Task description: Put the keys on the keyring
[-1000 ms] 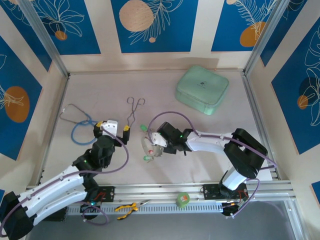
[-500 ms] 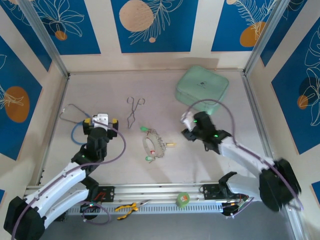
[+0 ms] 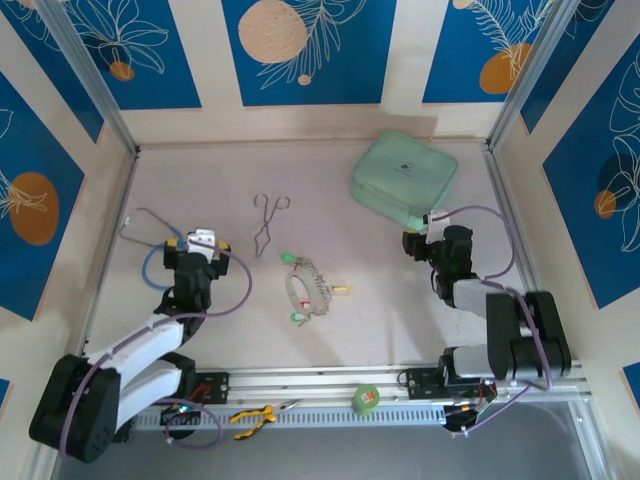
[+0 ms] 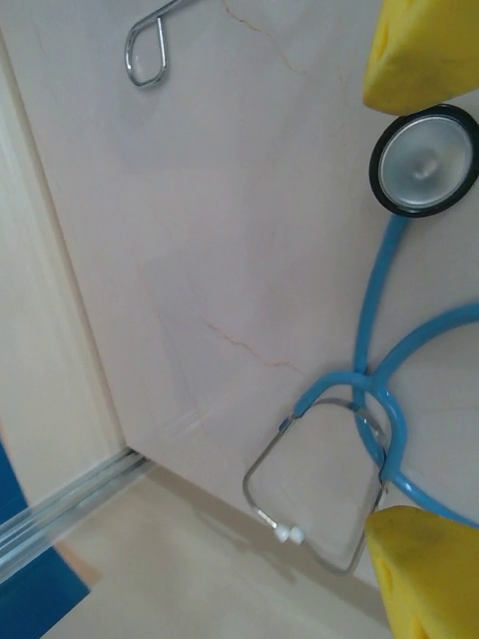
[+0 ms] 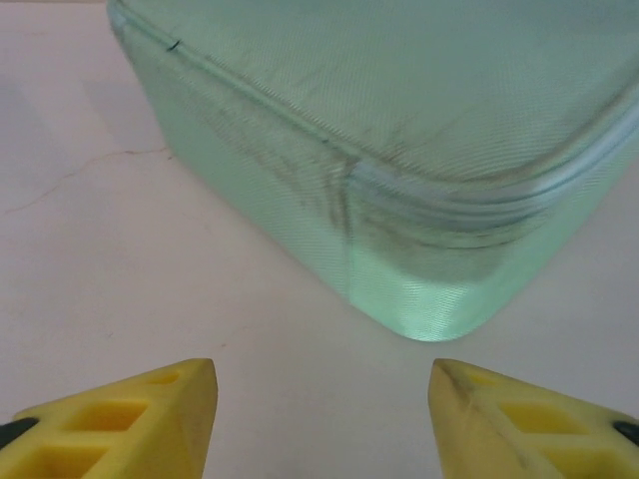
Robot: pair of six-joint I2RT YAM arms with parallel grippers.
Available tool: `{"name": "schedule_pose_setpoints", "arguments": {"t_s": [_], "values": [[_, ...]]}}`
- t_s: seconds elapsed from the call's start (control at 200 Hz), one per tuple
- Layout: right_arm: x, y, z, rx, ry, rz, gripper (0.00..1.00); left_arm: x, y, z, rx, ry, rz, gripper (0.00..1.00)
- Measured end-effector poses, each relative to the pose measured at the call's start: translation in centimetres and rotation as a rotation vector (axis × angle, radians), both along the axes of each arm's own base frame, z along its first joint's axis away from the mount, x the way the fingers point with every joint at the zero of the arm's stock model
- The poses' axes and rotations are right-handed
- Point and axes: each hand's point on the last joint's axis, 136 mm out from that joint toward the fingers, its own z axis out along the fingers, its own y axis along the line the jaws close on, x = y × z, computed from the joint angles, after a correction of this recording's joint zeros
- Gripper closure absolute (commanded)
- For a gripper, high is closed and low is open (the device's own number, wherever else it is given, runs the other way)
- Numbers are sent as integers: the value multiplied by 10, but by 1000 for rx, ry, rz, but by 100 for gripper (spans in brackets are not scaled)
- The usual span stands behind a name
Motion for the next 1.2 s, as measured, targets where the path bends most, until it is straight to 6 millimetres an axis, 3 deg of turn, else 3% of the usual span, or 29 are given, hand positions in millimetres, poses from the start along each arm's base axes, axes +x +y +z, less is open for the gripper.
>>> {"name": "schedule_pose_setpoints", "arguments": {"t_s": [0.11,0.315,0.455,0.61,0.69,1.095,1.14,1.175,1.2], "values": [[-1,3,-15,30,17,22,42,5,4,-18,-40,8,-7,0],[9,6,5,63,-51,63,40,26,2,-28,-90,-47,-42,0],[11,7,10,82,-60,81,38,39,-3,-57,-93,15,-72,0],[14,2,12,103,-55,65,37,68,0,-31,-126,-42,-45,0],[16,0,13,108,-56,57,36,73,2,-23,-131,-67,-39,0],[15,0,11,117,-40,53,32,73,3,-38,-159,7,-60,0],[15,0,11,118,-40,52,29,74,6,-38,-165,10,-57,0],[15,0,11,120,-39,52,2,74,7,-38,-171,11,-57,0],[15,0,11,124,-37,49,1,75,7,-38,-173,12,-58,0]]}}
